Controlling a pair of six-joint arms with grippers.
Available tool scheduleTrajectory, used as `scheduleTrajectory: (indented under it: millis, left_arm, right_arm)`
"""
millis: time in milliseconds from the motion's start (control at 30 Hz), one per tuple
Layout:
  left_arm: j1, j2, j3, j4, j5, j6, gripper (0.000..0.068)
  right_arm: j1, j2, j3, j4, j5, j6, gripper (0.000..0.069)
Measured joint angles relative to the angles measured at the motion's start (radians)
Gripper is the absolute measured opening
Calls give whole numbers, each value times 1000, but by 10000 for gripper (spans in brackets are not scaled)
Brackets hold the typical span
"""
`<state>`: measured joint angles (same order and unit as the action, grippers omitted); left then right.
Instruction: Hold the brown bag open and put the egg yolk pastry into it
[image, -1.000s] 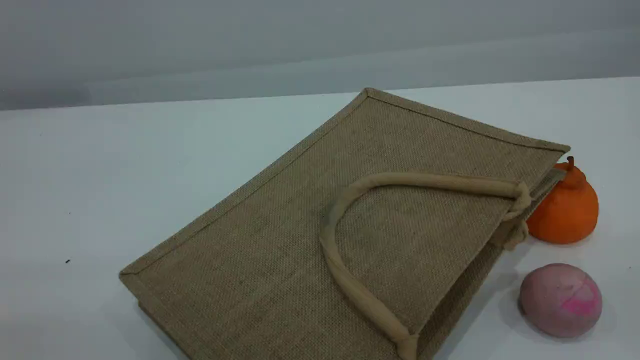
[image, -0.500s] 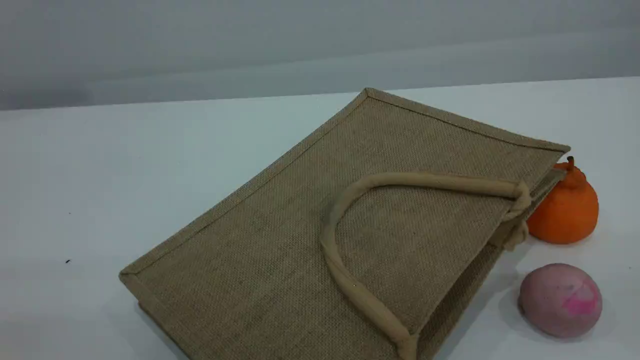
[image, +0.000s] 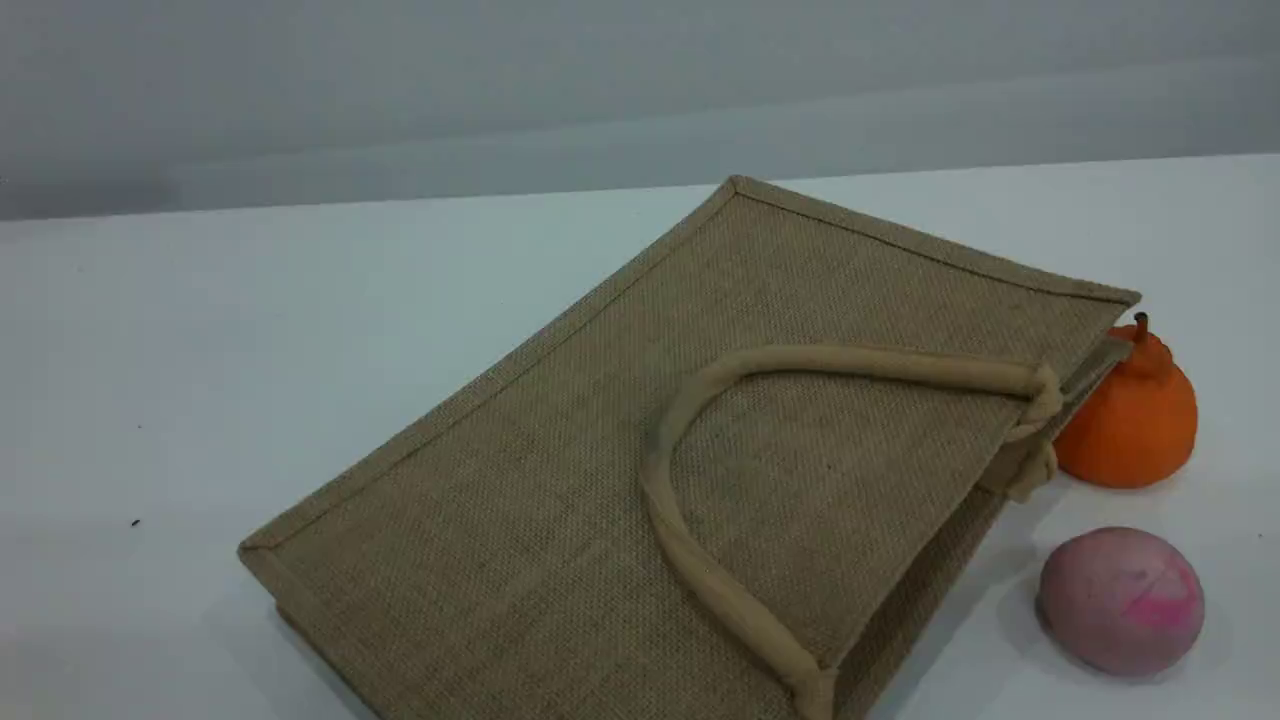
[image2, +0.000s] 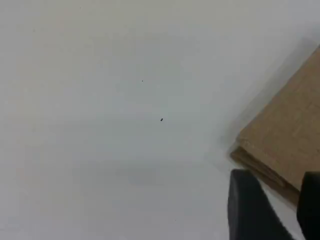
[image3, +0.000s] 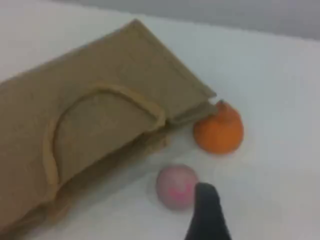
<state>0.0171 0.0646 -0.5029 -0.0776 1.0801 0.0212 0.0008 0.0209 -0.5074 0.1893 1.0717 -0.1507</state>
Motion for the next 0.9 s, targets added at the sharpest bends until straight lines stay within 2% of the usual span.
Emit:
scheduleTrajectory:
  millis: [900]
  left_arm:
    - [-1, -65, 0, -1, 0, 0, 242]
  right_arm:
    - [-1, -21, 0, 18, 0, 0, 439]
